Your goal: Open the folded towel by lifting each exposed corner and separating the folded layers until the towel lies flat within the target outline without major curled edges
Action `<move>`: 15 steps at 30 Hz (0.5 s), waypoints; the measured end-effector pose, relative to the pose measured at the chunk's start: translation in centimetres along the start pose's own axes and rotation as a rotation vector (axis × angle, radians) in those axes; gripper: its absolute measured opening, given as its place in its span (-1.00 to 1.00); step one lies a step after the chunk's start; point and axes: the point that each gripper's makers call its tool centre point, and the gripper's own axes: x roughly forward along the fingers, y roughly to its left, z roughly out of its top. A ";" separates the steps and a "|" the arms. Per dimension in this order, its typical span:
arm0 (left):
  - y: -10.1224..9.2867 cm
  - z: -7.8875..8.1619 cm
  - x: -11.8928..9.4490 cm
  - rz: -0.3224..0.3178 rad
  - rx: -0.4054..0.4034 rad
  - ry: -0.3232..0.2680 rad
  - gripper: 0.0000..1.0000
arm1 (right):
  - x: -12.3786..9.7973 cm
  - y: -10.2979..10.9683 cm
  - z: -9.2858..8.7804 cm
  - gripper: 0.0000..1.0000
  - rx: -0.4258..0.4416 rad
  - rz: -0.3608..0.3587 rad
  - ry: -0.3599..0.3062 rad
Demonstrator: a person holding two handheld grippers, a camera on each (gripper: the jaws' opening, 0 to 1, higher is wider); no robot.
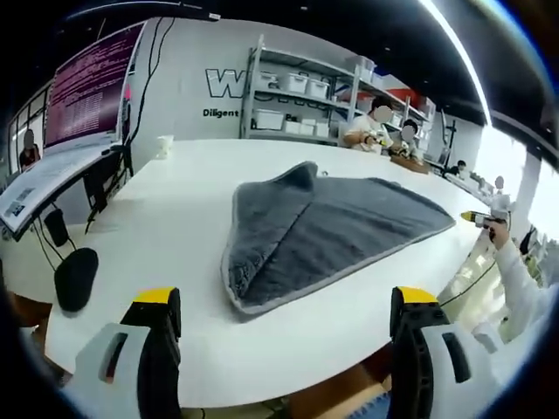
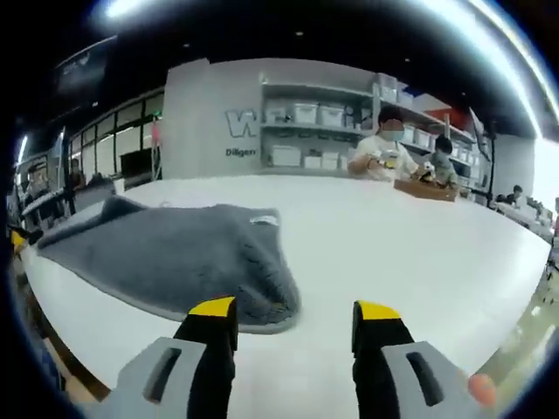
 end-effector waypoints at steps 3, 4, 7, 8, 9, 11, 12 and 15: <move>-0.2 -0.1 0.2 -0.007 -0.003 0.002 0.98 | -1.1 1.9 1.2 0.11 -0.002 0.051 -0.035; -0.3 -0.1 0.2 -0.010 -0.004 0.004 0.98 | -1.6 2.8 1.6 0.15 -0.007 0.069 -0.042; -0.4 -0.2 0.2 -0.012 -0.002 0.006 0.98 | -2.4 4.7 2.3 0.28 -0.025 0.104 -0.055; -0.3 -0.2 0.2 -0.010 -0.002 0.006 0.98 | -2.7 5.4 2.4 0.30 -0.029 0.118 -0.058; -0.3 -0.2 0.1 -0.009 -0.003 0.005 0.98 | -2.7 5.6 2.5 0.32 -0.030 0.124 -0.058; -0.1 -0.1 0.1 -0.007 -0.005 0.003 0.98 | -3.0 7.2 2.6 0.36 -0.036 0.170 -0.060; -0.1 -0.1 0.1 -0.006 -0.005 0.003 0.98 | -3.3 8.0 2.4 0.38 -0.035 0.181 -0.055; -0.1 -0.2 0.1 -0.008 -0.005 0.005 0.98 | -3.4 9.4 2.3 0.52 -0.041 0.205 -0.037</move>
